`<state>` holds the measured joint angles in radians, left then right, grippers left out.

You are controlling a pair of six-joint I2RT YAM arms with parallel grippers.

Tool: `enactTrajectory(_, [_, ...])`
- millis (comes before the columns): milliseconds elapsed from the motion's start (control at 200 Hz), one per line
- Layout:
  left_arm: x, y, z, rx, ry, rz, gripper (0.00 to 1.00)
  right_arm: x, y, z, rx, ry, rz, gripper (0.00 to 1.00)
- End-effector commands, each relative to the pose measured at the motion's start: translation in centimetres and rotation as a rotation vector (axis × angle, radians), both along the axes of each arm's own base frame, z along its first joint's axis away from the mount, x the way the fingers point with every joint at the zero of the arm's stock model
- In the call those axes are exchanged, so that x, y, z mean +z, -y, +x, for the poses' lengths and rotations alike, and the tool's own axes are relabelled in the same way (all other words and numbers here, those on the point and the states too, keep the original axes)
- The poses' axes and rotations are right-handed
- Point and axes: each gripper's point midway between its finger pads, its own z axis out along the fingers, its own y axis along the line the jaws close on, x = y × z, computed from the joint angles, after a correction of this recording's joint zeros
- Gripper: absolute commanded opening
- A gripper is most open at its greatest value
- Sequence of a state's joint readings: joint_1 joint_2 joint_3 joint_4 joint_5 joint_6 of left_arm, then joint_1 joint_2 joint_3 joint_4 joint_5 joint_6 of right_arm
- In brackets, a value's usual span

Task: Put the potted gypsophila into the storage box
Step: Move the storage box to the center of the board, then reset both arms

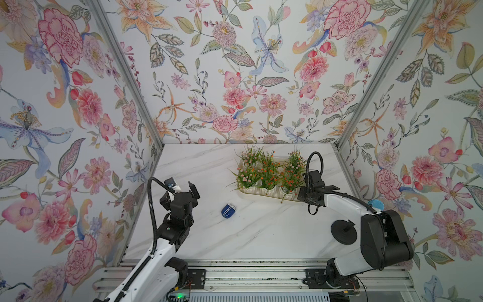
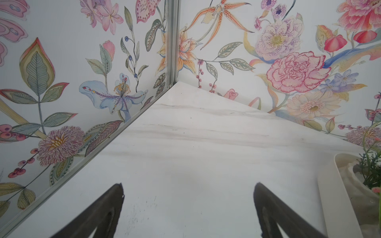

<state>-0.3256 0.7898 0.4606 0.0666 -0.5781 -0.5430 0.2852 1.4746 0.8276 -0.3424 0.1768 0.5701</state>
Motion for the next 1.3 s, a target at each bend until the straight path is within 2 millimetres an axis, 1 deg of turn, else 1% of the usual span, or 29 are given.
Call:
enactTrajectory(0, [-1.0, -0.1, -0.2, -0.006, -0.022, -0.004, 1.00, -3.0, -3.2, -5.5, 0.118, -0.177, 0.101, 0.00])
enactTrajectory(95, [-1.4, -0.1, -0.2, -0.007, -0.029, -0.002, 1.00, -3.0, -4.0, -6.2, 0.134, -0.175, 0.110, 0.01])
enactTrajectory(130, [-1.4, 0.0, -0.1, -0.009, -0.029, -0.003, 1.00, -2.8, -4.1, -6.3, 0.125, -0.168, 0.114, 0.14])
enactTrajectory(165, [-1.5, -0.1, -0.1, -0.006, -0.031, 0.001, 1.00, -2.5, -4.0, -6.1, 0.106, -0.155, 0.116, 0.30])
enactTrajectory(225, [-1.9, -0.2, -0.1, -0.001, -0.037, 0.011, 1.00, -1.8, -3.6, -5.7, 0.086, -0.125, 0.111, 0.48])
enactTrajectory(285, [-2.0, -0.2, 0.1, 0.000, -0.040, 0.022, 1.00, -0.8, -3.1, -5.0, 0.067, -0.089, 0.106, 0.80])
enactTrajectory(300, [-2.0, -0.2, 0.1, 0.002, -0.038, 0.026, 1.00, -0.6, -3.0, -4.8, 0.063, -0.079, 0.108, 0.95])
enactTrajectory(305, [-2.0, -0.2, 0.1, 0.003, -0.038, 0.027, 1.00, -0.5, -3.0, -4.7, 0.062, -0.076, 0.109, 0.97])
enactTrajectory(315, [-2.0, -0.2, 0.1, 0.002, -0.039, 0.031, 1.00, -0.3, -2.8, -4.6, 0.060, -0.071, 0.108, 0.99])
enactTrajectory(380, [-2.0, -0.4, 0.3, 0.013, -0.039, 0.056, 1.00, 0.9, -2.0, -3.7, 0.043, -0.026, 0.098, 1.00])
enactTrajectory(470, [-1.7, -1.1, 0.5, 0.036, -0.028, 0.109, 1.00, 3.0, -0.1, -2.4, 0.033, 0.044, 0.061, 1.00])
enactTrajectory(585, [-1.4, -2.7, 1.1, 0.063, 0.006, 0.168, 1.00, 5.8, 3.0, -1.0, 0.013, 0.134, -0.026, 1.00])
enactTrajectory(660, [-1.1, -4.3, 0.9, 0.112, 0.042, 0.226, 1.00, 7.1, 5.0, -0.4, -0.003, 0.185, -0.077, 1.00])
enactTrajectory(701, [-1.3, -5.1, 0.8, 0.132, 0.060, 0.251, 1.00, 7.5, 6.0, -0.2, -0.014, 0.206, -0.100, 1.00])
enactTrajectory(721, [-1.1, -5.5, 0.7, 0.141, 0.080, 0.253, 1.00, 7.6, 6.5, -0.2, -0.016, 0.215, -0.108, 1.00])
enactTrajectory(776, [-1.8, -6.5, 0.5, 0.156, 0.107, 0.246, 1.00, 7.7, 7.6, -0.1, -0.018, 0.236, -0.130, 1.00])
enactTrajectory(836, [-2.5, -7.3, 0.9, 0.157, 0.121, 0.219, 1.00, 7.5, 8.6, -0.3, -0.014, 0.263, -0.149, 1.00])
enactTrajectory(936, [-4.3, -7.2, 2.0, 0.130, 0.093, 0.240, 1.00, 7.5, 9.7, -0.6, 0.019, 0.331, -0.198, 1.00])
enactTrajectory(946, [-4.1, -7.2, 2.1, 0.130, 0.109, 0.240, 1.00, 7.5, 9.8, -0.7, 0.021, 0.339, -0.201, 1.00])
enactTrajectory(986, [-4.1, -7.2, 2.5, 0.133, 0.134, 0.243, 1.00, 7.8, 10.0, -0.8, 0.032, 0.380, -0.218, 1.00])
enactTrajectory(1001, [-5.2, -7.2, 2.0, 0.132, 0.117, 0.249, 1.00, 7.9, 10.1, -0.8, 0.036, 0.395, -0.221, 1.00])
enactTrajectory(1011, [-5.2, -7.2, 1.9, 0.131, 0.122, 0.252, 1.00, 7.8, 10.1, -0.9, 0.038, 0.402, -0.223, 1.00])
enactTrajectory(1061, [-4.6, -7.5, 1.8, 0.153, 0.164, 0.272, 1.00, 8.1, 10.2, -0.9, 0.046, 0.452, -0.237, 1.00])
enactTrajectory(1106, [-4.3, -7.6, 1.9, 0.161, 0.177, 0.288, 1.00, 7.8, 10.2, -1.1, 0.053, 0.481, -0.246, 1.00])
enactTrajectory(1126, [-4.5, -7.7, 2.1, 0.165, 0.176, 0.284, 1.00, 7.6, 10.2, -1.2, 0.051, 0.492, -0.250, 1.00])
enactTrajectory(1166, [-5.1, -7.3, 2.7, 0.134, 0.160, 0.290, 1.00, 7.3, 10.4, -1.5, 0.042, 0.502, -0.254, 1.00])
enactTrajectory(1191, [-5.0, -7.0, 3.0, 0.110, 0.170, 0.306, 1.00, 7.1, 10.5, -1.6, 0.036, 0.508, -0.254, 1.00])
enactTrajectory(1246, [-5.4, -5.6, 4.0, 0.031, 0.150, 0.331, 1.00, 6.8, 10.6, -1.9, 0.026, 0.525, -0.262, 1.00])
enactTrajectory(1296, [-5.8, -5.3, 4.3, 0.010, 0.131, 0.340, 1.00, 6.6, 10.5, -2.1, 0.043, 0.561, -0.272, 1.00])
